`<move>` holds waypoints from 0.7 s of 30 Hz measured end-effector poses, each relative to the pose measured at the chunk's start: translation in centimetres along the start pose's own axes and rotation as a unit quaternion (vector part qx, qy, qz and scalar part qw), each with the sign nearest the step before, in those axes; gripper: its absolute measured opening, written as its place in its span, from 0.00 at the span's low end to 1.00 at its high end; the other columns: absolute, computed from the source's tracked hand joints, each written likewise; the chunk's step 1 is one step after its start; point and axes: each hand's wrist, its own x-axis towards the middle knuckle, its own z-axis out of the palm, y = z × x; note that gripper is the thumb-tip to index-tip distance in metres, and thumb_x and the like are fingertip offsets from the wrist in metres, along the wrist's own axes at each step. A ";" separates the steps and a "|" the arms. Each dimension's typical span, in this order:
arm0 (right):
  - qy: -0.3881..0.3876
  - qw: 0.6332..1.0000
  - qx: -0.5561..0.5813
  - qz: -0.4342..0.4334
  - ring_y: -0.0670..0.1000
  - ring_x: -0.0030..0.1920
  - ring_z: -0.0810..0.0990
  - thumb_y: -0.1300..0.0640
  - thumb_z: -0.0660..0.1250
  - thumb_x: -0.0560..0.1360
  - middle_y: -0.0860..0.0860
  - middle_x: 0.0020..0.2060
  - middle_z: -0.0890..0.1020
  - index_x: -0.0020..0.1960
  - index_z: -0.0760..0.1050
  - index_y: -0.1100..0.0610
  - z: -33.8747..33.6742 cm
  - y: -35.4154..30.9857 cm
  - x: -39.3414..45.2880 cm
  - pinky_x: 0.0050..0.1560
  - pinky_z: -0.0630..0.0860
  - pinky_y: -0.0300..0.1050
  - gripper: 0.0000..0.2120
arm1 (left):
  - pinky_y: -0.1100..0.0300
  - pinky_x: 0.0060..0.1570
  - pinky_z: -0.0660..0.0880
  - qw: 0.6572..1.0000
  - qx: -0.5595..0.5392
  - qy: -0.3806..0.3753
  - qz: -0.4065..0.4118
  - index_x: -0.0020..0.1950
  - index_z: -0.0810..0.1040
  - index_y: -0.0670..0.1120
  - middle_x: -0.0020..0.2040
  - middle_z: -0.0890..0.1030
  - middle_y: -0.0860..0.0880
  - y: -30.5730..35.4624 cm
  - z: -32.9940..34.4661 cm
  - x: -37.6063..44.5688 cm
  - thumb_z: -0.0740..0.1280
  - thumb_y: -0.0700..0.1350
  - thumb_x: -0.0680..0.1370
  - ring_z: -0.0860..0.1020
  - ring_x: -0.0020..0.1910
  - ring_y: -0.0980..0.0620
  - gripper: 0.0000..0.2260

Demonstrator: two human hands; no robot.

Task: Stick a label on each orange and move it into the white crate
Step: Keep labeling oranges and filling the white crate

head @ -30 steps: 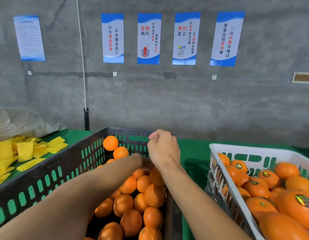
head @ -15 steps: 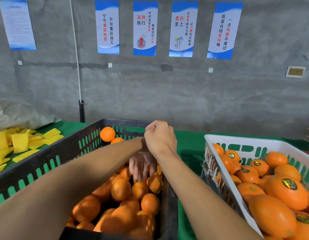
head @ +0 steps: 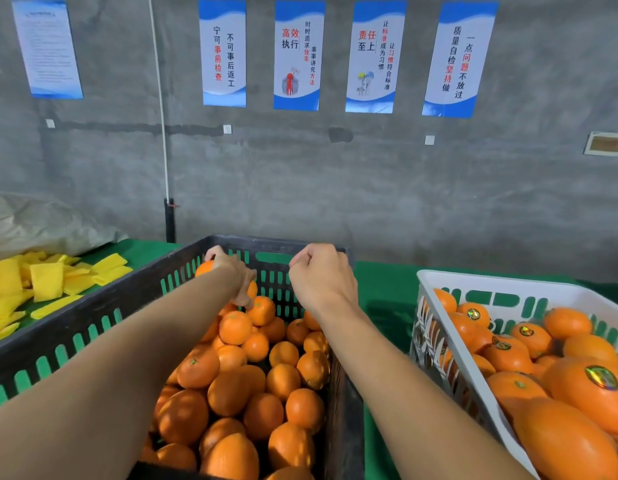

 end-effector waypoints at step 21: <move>-0.027 1.000 0.000 -0.008 0.57 0.51 0.83 0.53 0.58 0.78 0.50 0.49 0.85 0.50 0.83 0.50 0.3 0.0 0.2 0.54 0.82 0.55 0.15 | 0.49 0.66 0.71 0.870 -0.442 -0.193 0.104 0.75 0.72 0.48 0.73 0.75 0.41 3.0 1.1 -1.2 0.54 0.64 0.84 0.74 0.71 0.39 0.28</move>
